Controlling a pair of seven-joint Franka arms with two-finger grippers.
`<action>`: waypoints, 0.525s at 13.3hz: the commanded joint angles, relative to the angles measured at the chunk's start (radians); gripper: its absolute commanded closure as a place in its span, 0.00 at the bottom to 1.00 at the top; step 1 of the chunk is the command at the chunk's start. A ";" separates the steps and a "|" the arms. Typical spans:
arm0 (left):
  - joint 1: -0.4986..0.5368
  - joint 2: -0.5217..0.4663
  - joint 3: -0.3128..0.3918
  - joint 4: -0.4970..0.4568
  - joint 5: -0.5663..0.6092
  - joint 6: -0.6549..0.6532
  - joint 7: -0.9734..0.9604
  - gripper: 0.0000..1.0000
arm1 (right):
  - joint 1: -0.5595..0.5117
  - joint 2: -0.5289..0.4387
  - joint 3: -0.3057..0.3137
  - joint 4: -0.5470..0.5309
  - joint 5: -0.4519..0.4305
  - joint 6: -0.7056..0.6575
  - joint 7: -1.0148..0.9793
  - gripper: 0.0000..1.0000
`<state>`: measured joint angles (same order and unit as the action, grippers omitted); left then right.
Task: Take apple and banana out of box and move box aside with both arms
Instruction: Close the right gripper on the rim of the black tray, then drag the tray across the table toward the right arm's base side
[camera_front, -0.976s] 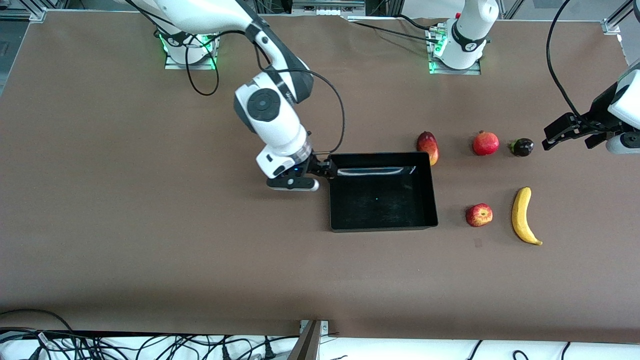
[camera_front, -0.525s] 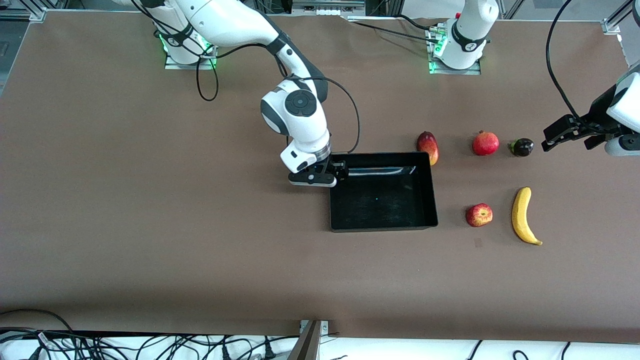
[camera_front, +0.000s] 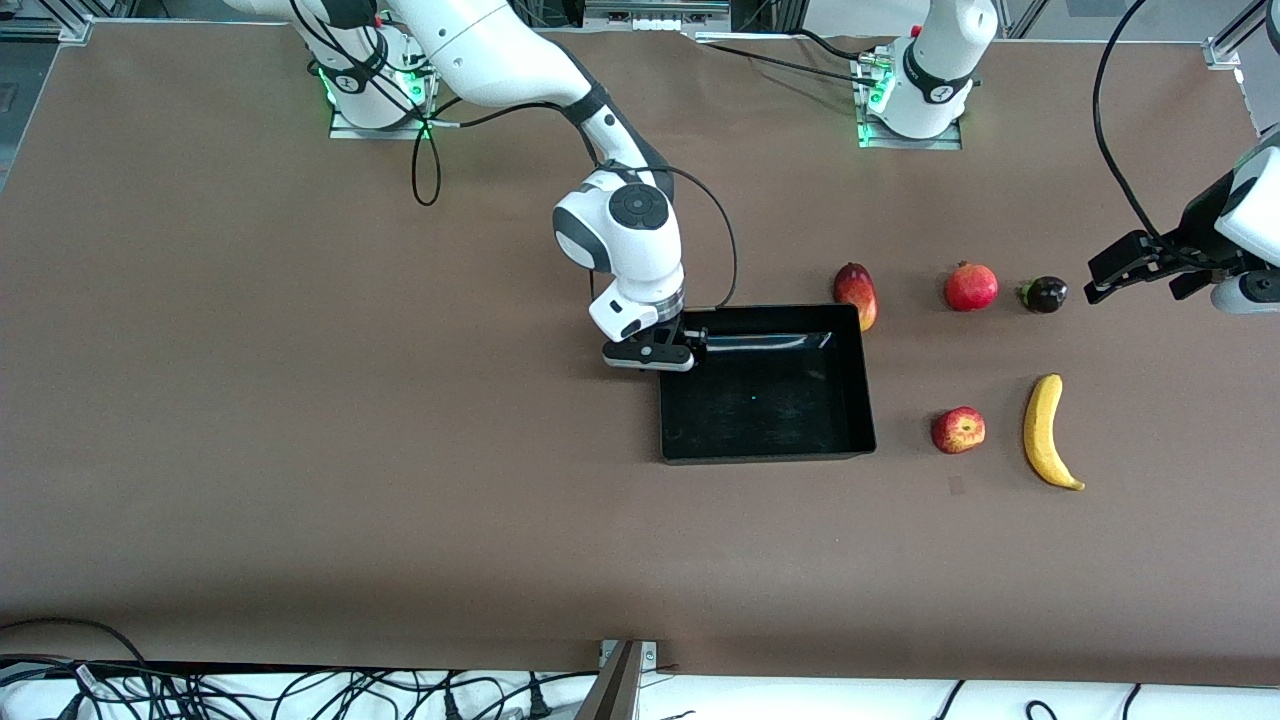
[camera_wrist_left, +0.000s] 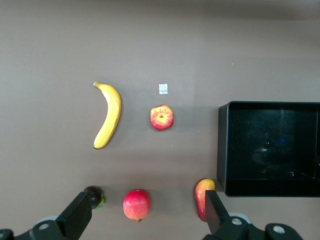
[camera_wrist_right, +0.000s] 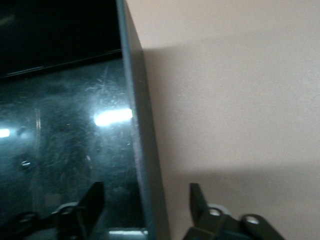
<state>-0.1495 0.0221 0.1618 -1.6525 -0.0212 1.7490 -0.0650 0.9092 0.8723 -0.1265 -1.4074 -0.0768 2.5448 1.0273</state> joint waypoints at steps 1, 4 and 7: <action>-0.004 0.007 0.008 0.014 -0.011 -0.009 -0.004 0.00 | 0.008 0.028 -0.015 0.031 -0.024 0.005 0.033 1.00; -0.004 0.007 0.007 0.014 -0.011 -0.009 -0.004 0.00 | -0.004 0.019 -0.016 0.031 -0.024 0.006 0.025 1.00; -0.002 0.007 0.007 0.014 -0.013 -0.009 -0.004 0.00 | -0.003 -0.001 -0.048 0.033 -0.020 0.005 -0.013 1.00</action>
<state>-0.1491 0.0227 0.1625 -1.6525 -0.0212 1.7490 -0.0651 0.9072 0.8749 -0.1531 -1.4013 -0.0826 2.5458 1.0230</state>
